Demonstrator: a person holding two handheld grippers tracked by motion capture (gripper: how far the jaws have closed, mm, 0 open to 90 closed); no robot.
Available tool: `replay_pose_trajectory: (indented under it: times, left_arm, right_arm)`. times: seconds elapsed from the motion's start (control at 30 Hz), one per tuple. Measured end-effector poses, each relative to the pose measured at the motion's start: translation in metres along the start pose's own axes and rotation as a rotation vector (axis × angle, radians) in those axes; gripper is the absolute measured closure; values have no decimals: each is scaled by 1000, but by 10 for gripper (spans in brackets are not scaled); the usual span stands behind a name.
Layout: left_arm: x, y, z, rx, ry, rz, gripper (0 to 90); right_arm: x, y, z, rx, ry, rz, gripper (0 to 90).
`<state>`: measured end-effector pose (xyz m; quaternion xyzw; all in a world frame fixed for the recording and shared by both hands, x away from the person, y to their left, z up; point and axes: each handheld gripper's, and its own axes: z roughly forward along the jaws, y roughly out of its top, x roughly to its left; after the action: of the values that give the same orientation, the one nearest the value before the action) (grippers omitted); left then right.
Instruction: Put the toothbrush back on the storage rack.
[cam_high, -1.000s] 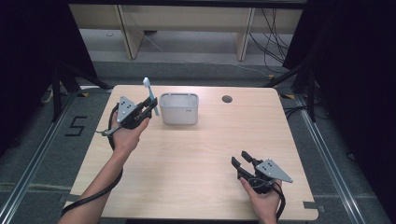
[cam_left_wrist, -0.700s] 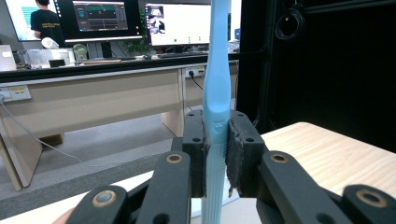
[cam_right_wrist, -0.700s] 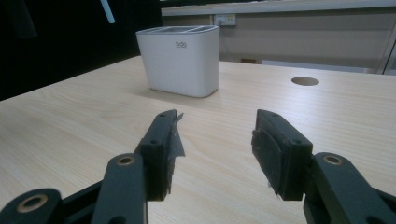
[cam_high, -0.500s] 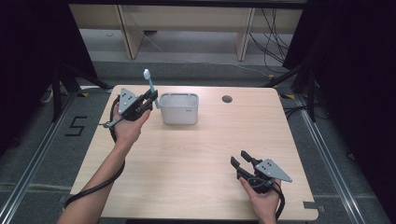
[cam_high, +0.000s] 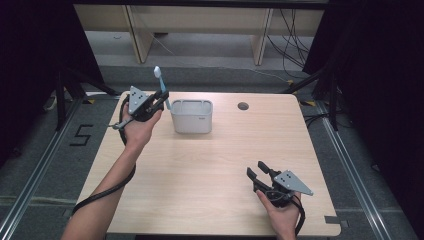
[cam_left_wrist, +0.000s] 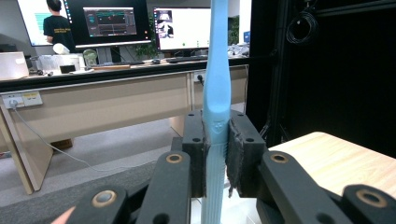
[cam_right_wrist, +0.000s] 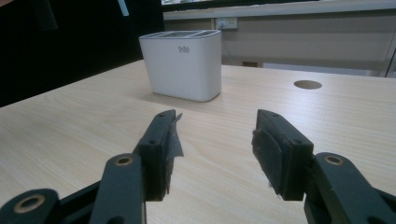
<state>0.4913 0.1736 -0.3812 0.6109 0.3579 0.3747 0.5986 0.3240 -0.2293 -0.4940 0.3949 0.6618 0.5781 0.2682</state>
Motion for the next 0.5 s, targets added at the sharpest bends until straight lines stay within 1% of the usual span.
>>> replay_pose_trajectory:
  times: [0.07, 0.1, 0.13, 0.17, 0.2, 0.27, 0.3, 0.33, 0.4, 0.43, 0.5]
  left_arm:
    - [1, 0, 2, 3, 4, 0, 784]
    - [2, 0, 3, 2, 8, -2, 784]
    - [3, 0, 4, 3, 10, -3, 784]
    - [4, 0, 5, 4, 12, -3, 784]
    - [4, -1, 6, 6, 15, -2, 784]
    - [6, -1, 7, 6, 20, -3, 785]
    - [6, -1, 8, 6, 22, -6, 784]
    - [7, -1, 9, 6, 25, -9, 784]
    - [8, 0, 11, 7, 31, -11, 784]
    - [9, 0, 12, 9, 33, -11, 784]
    - [9, 0, 14, 9, 37, -14, 784]
  right_arm:
    - [1, 0, 0, 1, 0, 17, 496]
    - [1, 0, 0, 0, 2, 16, 496]
    - [0, 0, 0, -3, 0, -2, 496]
    - [0, 0, 0, -2, 1, 0, 495]
    - [1, 0, 0, 0, 1, 22, 494]
    - [0, 1, -1, 8, -18, 12, 493]
    - [0, 1, -1, 7, -18, 14, 493]
    - [0, 1, -1, -2, -6, 18, 493]
    - [0, 1, -1, -2, -13, 18, 492]
    - [0, 1, -1, 7, -19, 17, 492]
    - [0, 1, -1, 1, -14, 18, 492]
